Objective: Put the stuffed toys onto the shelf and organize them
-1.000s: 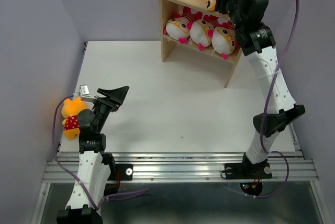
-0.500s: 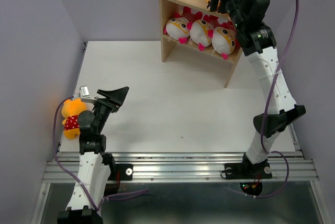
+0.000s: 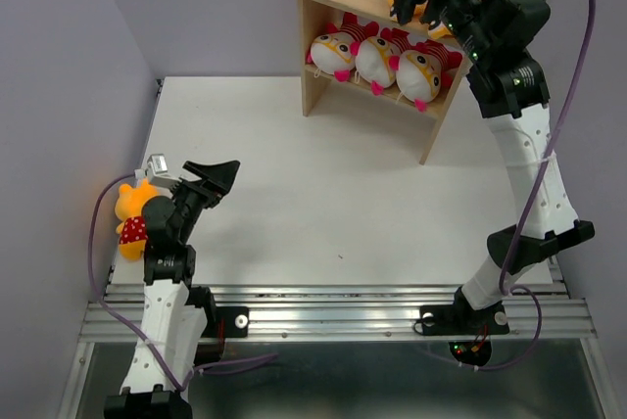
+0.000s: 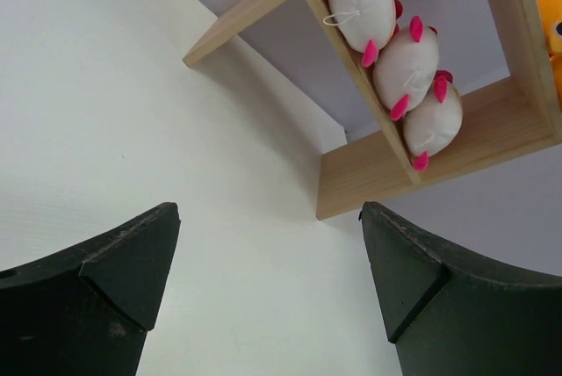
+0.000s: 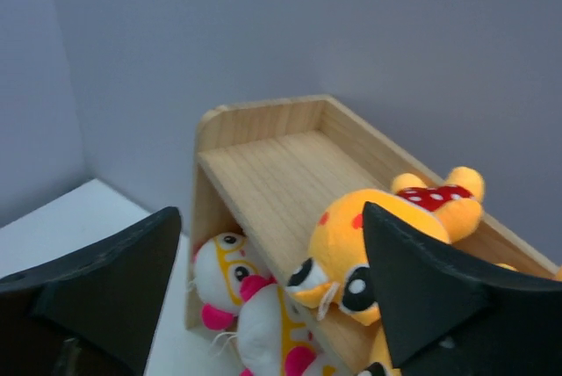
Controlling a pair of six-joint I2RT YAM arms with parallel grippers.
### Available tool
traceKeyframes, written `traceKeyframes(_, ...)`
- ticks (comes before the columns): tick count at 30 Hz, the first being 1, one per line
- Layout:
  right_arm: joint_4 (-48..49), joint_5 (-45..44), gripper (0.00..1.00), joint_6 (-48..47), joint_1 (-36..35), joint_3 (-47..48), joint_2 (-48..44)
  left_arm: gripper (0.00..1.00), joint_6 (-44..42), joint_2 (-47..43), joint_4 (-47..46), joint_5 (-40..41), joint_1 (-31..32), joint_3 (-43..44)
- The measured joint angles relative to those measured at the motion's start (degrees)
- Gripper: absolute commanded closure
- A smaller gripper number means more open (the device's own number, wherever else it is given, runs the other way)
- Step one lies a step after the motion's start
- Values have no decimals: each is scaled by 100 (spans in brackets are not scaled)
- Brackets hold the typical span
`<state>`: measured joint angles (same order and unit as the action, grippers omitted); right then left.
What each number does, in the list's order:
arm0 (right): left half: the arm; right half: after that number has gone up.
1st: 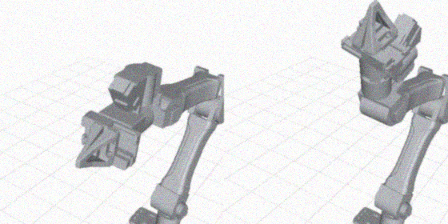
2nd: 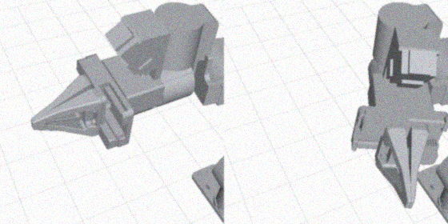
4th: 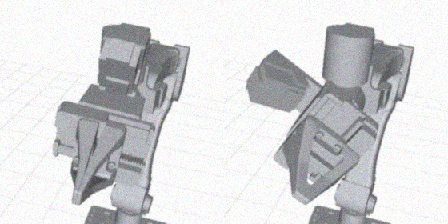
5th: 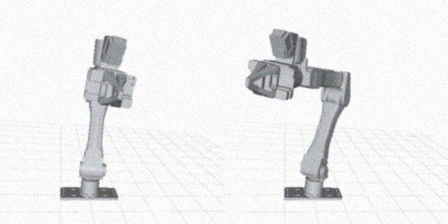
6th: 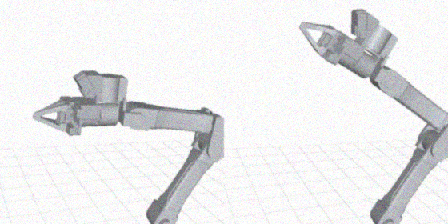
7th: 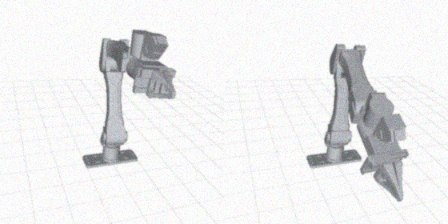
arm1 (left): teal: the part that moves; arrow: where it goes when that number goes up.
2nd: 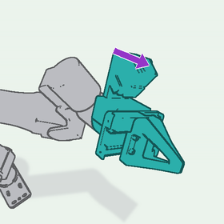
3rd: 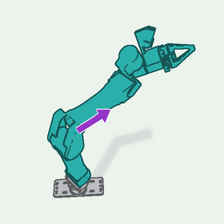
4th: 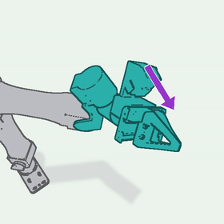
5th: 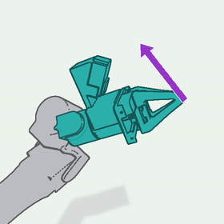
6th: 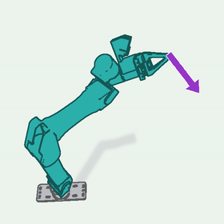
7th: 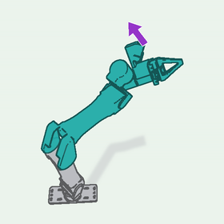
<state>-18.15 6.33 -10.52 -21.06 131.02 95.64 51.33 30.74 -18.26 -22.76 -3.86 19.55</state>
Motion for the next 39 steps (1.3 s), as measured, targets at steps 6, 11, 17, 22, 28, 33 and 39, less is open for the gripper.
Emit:
traceKeyframes(6, -660, 2208, 0, -750, 28, -175, -74, 5, -579, 155, 857, 474, 0, 522)
traceKeyframes(11, -1606, 3338, 0, -1408, -201, -597, -61, 4, -1016, 496, 2096, 1641, 0, 1338)
traceKeyframes(17, -2994, 3742, 0, -2527, -680, -824, 221, 4, -1104, 1152, 3517, 3484, 0, 2210)
traceKeyframes(22, -3609, 3866, 0, -3060, -800, -1436, 391, 3, -1165, 1812, 4210, 4876, -9, 2459)
traceKeyframes(28, -3757, 3985, 0, -3222, -791, -2640, 428, 4, -1652, 3021, 4286, 5799, -507, 2562)
traceKeyframes(33, -3718, 4105, 0, -3296, -791, -3274, 424, 7, -2107, 3821, 3985, 5886, -1047, 2922)
traceKeyframes(39, -3683, 4190, 0, -3344, -791, -3648, 420, 12, -2430, 4621, 3491, 5641, -1613, 3032)
